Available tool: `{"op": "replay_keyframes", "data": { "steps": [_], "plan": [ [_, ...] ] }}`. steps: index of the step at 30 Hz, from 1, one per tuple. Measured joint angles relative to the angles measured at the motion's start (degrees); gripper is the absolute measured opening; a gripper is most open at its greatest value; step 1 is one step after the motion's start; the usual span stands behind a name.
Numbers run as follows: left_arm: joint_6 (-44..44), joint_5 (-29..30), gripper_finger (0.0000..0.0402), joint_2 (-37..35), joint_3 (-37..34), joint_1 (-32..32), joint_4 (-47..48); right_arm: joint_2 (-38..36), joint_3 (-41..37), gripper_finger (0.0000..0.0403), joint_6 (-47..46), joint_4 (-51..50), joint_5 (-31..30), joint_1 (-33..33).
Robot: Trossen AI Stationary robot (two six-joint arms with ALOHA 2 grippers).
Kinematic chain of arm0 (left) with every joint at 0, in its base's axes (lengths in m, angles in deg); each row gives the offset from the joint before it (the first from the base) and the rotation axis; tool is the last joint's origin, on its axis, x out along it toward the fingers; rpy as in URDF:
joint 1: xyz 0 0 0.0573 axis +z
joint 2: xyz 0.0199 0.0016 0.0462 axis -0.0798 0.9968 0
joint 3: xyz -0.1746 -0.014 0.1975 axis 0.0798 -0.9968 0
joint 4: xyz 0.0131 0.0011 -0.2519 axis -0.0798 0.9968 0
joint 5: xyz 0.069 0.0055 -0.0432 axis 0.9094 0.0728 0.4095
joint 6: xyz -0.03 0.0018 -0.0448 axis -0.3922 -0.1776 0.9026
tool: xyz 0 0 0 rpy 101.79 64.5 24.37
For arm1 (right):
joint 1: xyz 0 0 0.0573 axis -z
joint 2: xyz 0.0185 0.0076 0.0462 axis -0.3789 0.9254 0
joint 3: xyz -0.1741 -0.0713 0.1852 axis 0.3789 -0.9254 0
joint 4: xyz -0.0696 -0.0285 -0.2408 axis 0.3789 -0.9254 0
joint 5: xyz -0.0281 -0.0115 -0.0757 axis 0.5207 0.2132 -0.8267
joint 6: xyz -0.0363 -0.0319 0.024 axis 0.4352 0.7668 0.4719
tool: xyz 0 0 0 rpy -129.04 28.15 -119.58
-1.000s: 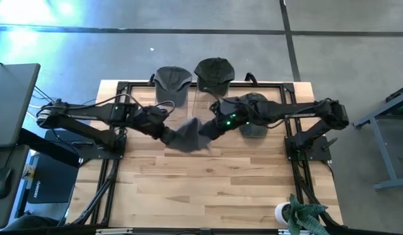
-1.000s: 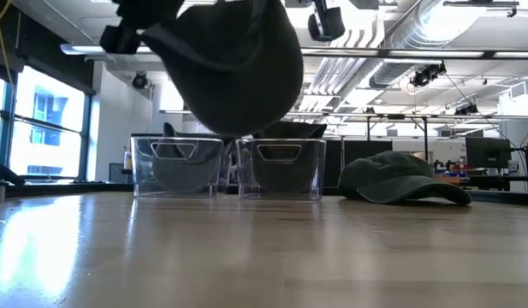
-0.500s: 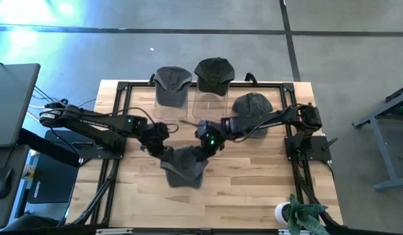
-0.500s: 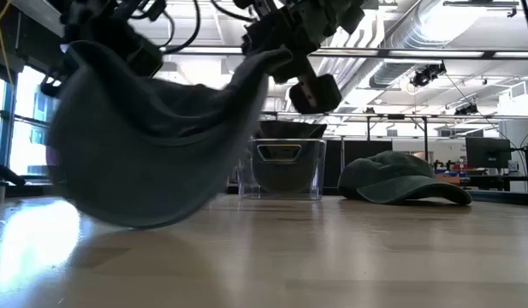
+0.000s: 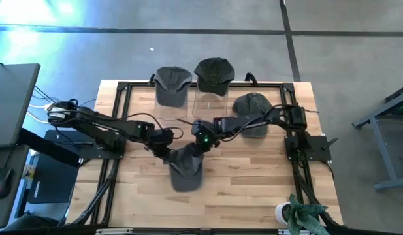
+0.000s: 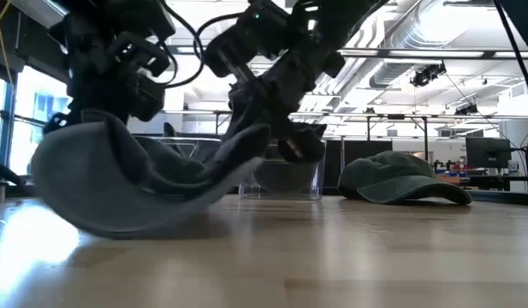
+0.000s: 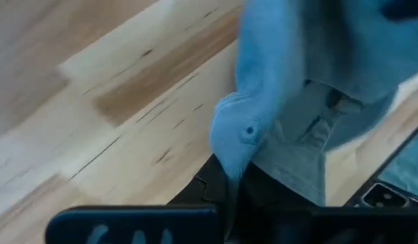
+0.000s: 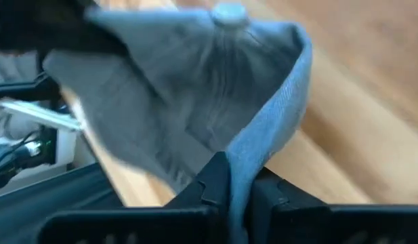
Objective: Pick & Place hat
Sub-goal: Put the gray cap into the left transparent bin
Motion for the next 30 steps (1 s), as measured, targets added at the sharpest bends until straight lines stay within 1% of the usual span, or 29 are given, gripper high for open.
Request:
{"op": "replay_keyframes", "data": {
  "steps": [2, 7, 9, 11, 14, 17, 19, 21, 23, 26, 30],
  "plan": [
    [-1.2, 0.0, 0.0017, 0.6, 0.0, 0.3, -1.6, 0.0, 0.0, 0.005, 1.7, 0.3, -1.2, 0.5],
    [-5.4, -4.3, 0.0069, 0.0, 0.1, 3.9, 0.7, -3.5, 0.1, 0.0113, 5.9, -3.4, -2.0, 2.4],
    [-7.7, -5.5, 0.0091, -1.8, 0.2, 5.2, 2.2, -5.0, 0.1, 0.0129, 8.2, -5.7, -2.9, 2.7],
    [-8.9, -6.3, 0.011, -3.7, 0.9, 6.5, 4.8, -6.6, 0.1, 0.0137, 11.1, -7.8, -4.1, 2.8],
    [-9.9, -4.2, 0.0124, -6.3, 2.8, 7.3, 9.5, -9.0, 0.1, 0.0139, 18.2, -7.4, -4.5, 1.9],
    [-11.7, -2.2, 0.0126, -9.7, 3.8, 7.0, 11.1, -9.5, 0.1, 0.014, 27.2, -4.1, -3.8, 0.4],
    [-12.9, -2.0, 0.0126, -11.0, 3.9, 6.1, 11.7, -8.3, 0.1, 0.014, 31.1, -1.5, -3.5, -0.1],
    [-13.1, -1.2, 0.0126, -12.1, 3.8, 5.8, 14.6, -6.1, 0.1, 0.014, 33.6, 1.9, -2.6, -0.1],
    [-13.0, -0.7, 0.0126, -13.6, 3.8, 5.5, 17.8, -3.5, 0.1, 0.014, 33.9, 4.4, -2.4, 0.3],
    [-13.4, 0.0, 0.0127, -16.3, 3.8, 5.6, 22.7, 0.6, 0.6, 0.013, 31.3, 9.9, -1.2, 0.7],
    [-13.6, 1.1, 0.0127, -19.6, 3.8, 5.6, 25.8, 8.5, 5.4, 0.0088, 29.4, 14.1, 1.0, 0.9]
  ]
}}
